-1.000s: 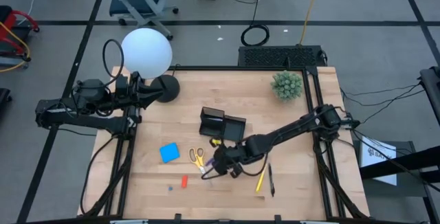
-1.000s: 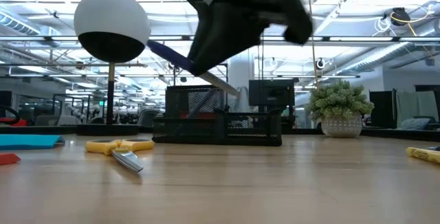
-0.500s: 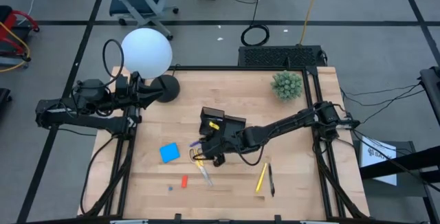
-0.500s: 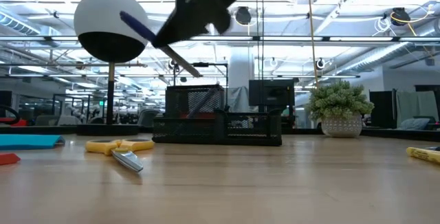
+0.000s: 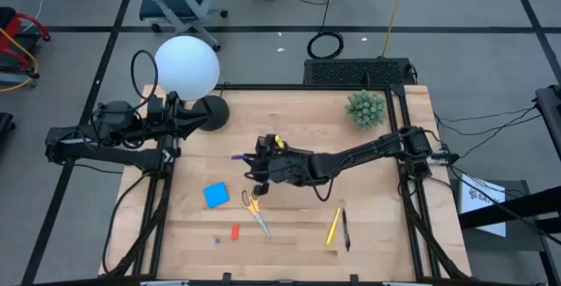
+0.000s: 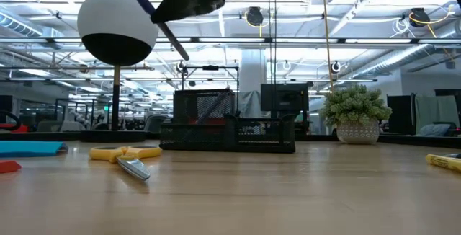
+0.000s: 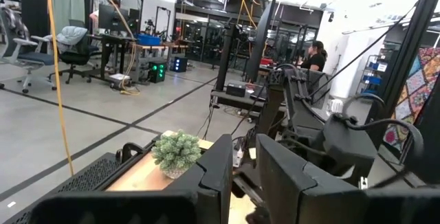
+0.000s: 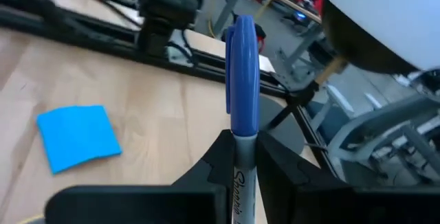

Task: Pick and place office supplies into organizer
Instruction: Put the blue marker into the top left compartment of the black desk organizer

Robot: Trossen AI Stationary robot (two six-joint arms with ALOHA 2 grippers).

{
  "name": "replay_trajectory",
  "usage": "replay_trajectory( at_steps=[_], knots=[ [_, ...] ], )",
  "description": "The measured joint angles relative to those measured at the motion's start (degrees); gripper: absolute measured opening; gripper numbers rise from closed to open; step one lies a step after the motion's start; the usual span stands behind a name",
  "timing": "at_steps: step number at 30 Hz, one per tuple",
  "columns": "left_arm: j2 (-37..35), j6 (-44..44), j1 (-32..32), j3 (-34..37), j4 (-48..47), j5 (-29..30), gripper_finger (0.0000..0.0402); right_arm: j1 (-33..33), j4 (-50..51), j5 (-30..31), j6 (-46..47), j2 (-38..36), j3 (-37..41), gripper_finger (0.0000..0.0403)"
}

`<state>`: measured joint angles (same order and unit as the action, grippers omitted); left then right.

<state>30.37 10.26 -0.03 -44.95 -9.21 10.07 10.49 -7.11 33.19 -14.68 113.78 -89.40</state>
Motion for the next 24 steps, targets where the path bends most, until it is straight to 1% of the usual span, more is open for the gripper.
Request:
replay_trajectory(
  at_steps=[6, 11, 16, 24],
  knots=[
    [0.0, 0.0, 0.0, 0.0, 0.0, 0.0, 0.0072, -1.9, -4.5, 0.2, 4.3, 0.0, 2.6, 0.0033],
    [0.0, 0.0, 0.0, 0.0, 0.0, 0.0, 0.0072, -3.3, -11.6, 2.9, 5.3, 0.0, 5.5, 0.0032],
    [0.0, 0.0, 0.0, 0.0, 0.0, 0.0, 0.0072, -4.3, -18.6, 3.0, 7.8, 0.0, 8.2, 0.0032],
    [0.0, 0.0, 0.0, 0.0, 0.0, 0.0, 0.0072, -5.1, -25.1, 3.2, 10.8, 0.0, 13.4, 0.0032]
  ],
)
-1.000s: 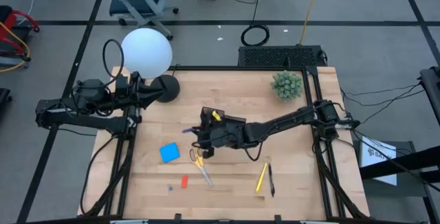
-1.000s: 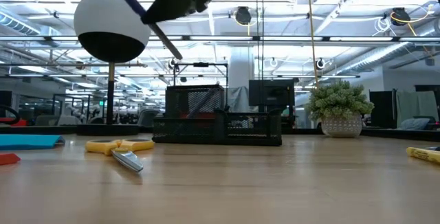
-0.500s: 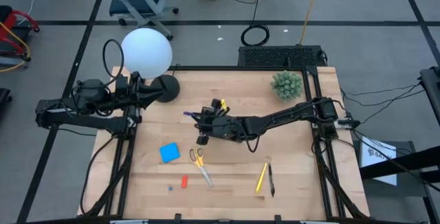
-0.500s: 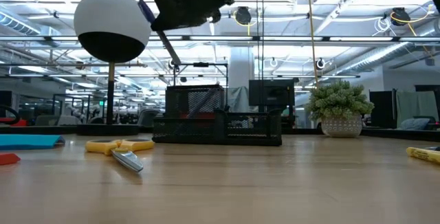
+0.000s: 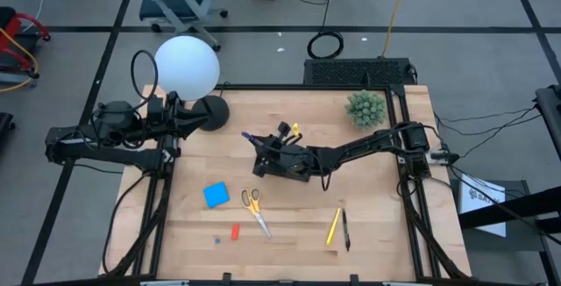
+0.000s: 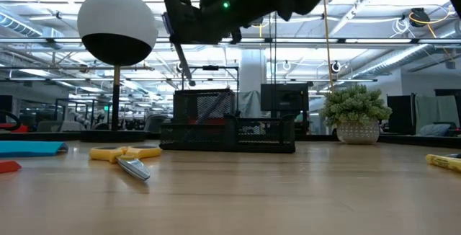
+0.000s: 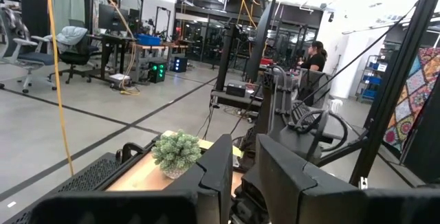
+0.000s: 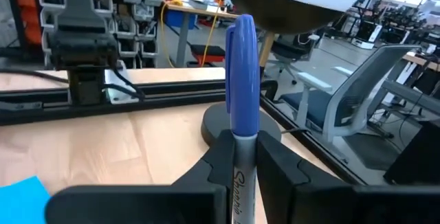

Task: Pick and place office supplies into organizer
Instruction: Put the blue marker into the top left compartment of the black desk organizer

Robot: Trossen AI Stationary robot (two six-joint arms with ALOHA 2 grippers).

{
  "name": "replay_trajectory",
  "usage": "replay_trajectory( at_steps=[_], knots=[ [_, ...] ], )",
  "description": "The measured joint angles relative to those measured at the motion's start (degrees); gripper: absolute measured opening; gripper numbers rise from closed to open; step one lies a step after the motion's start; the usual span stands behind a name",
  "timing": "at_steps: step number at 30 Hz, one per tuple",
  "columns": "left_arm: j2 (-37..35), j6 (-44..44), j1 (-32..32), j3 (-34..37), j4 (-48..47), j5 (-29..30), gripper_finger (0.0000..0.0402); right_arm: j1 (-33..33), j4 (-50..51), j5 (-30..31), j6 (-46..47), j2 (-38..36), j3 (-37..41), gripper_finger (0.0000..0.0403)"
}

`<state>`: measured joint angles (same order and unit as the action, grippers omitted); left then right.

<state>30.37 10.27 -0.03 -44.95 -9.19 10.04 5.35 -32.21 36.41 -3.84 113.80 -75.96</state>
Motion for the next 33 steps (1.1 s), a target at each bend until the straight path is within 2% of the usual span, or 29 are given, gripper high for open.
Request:
replay_trajectory(
  at_steps=[13, 29, 33],
  knots=[
    [0.0, 0.0, 0.0, 0.0, 0.0, 0.0, 0.0072, -2.0, -11.0, 1.3, 1.9, 0.0, 8.9, 0.0033],
    [0.0, 0.0, 0.0, 0.0, 0.0, 0.0, 0.0072, -2.8, -11.3, 0.9, 7.5, 0.0, 13.4, 0.0034],
    [0.0, 0.0, 0.0, 0.0, 0.0, 0.0, 0.0072, -2.7, -11.3, -0.3, 8.2, 0.0, 13.4, 0.0049]
  ],
)
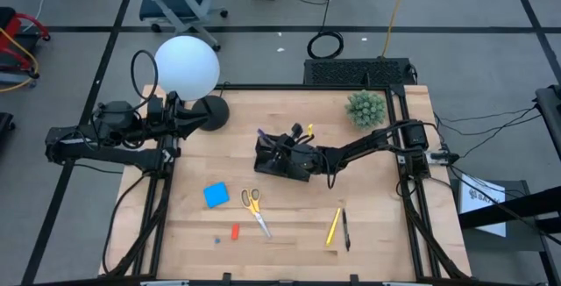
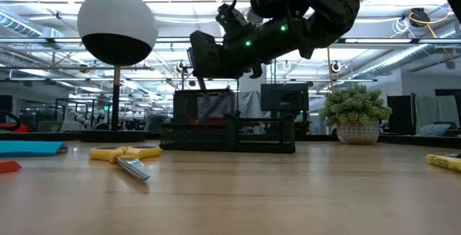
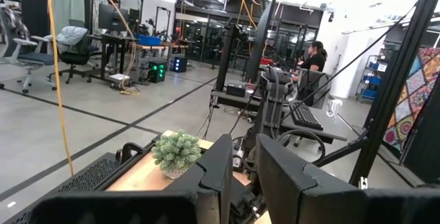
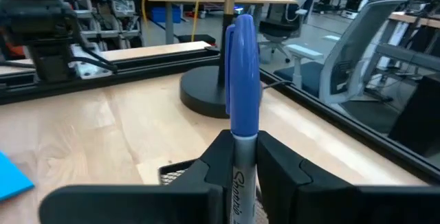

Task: Pick and place office supplies into organizer
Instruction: Put the blue marker into the top left compartment of the black desk organizer, then put the yellow pen into the top left compartment of the black desk organizer

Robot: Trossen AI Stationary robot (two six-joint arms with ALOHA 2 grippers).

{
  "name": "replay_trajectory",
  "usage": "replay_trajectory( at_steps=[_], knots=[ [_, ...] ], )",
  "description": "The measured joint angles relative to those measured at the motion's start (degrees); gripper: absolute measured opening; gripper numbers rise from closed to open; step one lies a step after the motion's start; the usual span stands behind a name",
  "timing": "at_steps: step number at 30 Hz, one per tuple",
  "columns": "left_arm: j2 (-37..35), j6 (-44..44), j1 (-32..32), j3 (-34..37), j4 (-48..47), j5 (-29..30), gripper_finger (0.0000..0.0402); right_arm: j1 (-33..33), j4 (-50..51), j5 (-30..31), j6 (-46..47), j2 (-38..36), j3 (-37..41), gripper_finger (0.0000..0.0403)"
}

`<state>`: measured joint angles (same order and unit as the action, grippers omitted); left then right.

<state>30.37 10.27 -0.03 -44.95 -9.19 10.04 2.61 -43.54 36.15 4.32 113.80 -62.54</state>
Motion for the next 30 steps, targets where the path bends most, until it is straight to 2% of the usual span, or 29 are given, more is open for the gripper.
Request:
replay_trajectory(
  at_steps=[8, 15, 21, 26, 30],
  knots=[
    [0.0, 0.0, 0.0, 0.0, 0.0, 0.0, 0.0072, 0.1, 0.3, -0.1, 2.5, 0.0, 0.0, 0.0092],
    [0.0, 0.0, 0.0, 0.0, 0.0, 0.0, 0.0072, 0.4, 0.3, -0.1, 0.9, -0.1, 0.0, 0.0099],
    [0.0, 0.0, 0.0, 0.0, 0.0, 0.0, 0.0072, 1.9, 4.0, 0.0, -5.2, -4.4, 0.0, 0.0099],
    [0.0, 0.0, 0.0, 0.0, 0.0, 0.0, 0.0072, 4.2, 13.9, 0.0, -10.6, -10.2, -0.1, 0.01],
    [0.0, 0.0, 0.0, 0.0, 0.0, 0.0, 0.0072, 6.7, 26.7, -0.2, -12.3, -14.2, -0.3, 0.01]
  ],
)
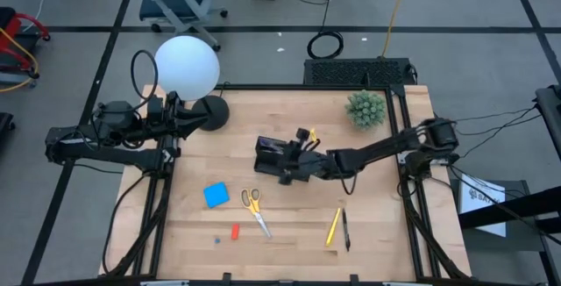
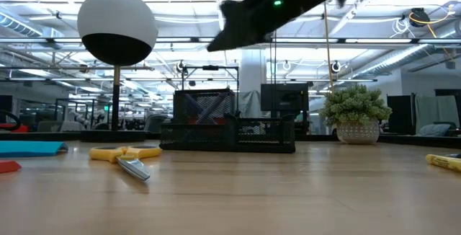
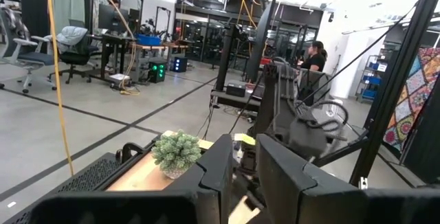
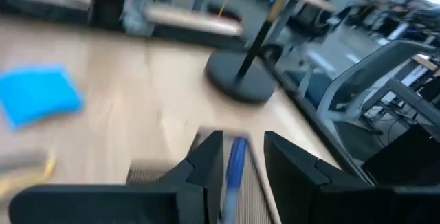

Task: Pick and place office supplies into organizer
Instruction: Put the yellow pen into the top left compartment of the black desk organizer

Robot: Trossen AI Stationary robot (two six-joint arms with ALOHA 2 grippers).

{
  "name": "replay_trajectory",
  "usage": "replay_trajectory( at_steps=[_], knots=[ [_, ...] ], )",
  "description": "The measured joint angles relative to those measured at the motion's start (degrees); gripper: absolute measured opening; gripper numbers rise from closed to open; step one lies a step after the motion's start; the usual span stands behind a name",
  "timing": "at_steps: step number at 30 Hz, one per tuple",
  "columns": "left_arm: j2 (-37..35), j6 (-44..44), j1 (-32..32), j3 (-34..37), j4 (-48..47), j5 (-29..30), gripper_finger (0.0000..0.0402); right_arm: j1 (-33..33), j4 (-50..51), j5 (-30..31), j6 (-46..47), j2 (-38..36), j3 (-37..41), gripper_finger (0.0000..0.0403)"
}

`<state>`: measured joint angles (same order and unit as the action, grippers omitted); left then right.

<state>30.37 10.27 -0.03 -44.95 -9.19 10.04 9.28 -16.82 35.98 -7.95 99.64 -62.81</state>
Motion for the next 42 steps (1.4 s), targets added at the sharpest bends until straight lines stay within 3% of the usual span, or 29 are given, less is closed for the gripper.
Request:
replay_trajectory(
  at_steps=[8, 14, 23, 31, 42],
  knots=[
    [0.0, 0.0, 0.0, 0.0, 0.0, 0.0, 0.0072, 4.2, 29.4, -8.9, 1.3, -2.0, -3.7, 0.01],
    [0.0, 0.0, 0.0, 0.0, 0.0, 0.0, 0.0072, 6.0, 42.5, -18.2, 1.8, -2.0, -5.7, 0.01],
    [0.0, 0.0, 0.0, 0.0, 0.0, 0.0, 0.0072, 10.4, 55.7, -29.5, 2.5, -2.0, -9.1, 0.01],
    [0.0, 0.0, 0.0, 0.0, 0.0, 0.0, 0.0072, 14.6, 60.4, -37.6, 0.8, -0.4, -9.5, 0.01],
    [0.0, 0.0, 0.0, 0.0, 0.0, 0.0, 0.0072, 19.6, 63.8, -39.2, -3.9, 3.5, -9.6, 0.01]
  ],
)
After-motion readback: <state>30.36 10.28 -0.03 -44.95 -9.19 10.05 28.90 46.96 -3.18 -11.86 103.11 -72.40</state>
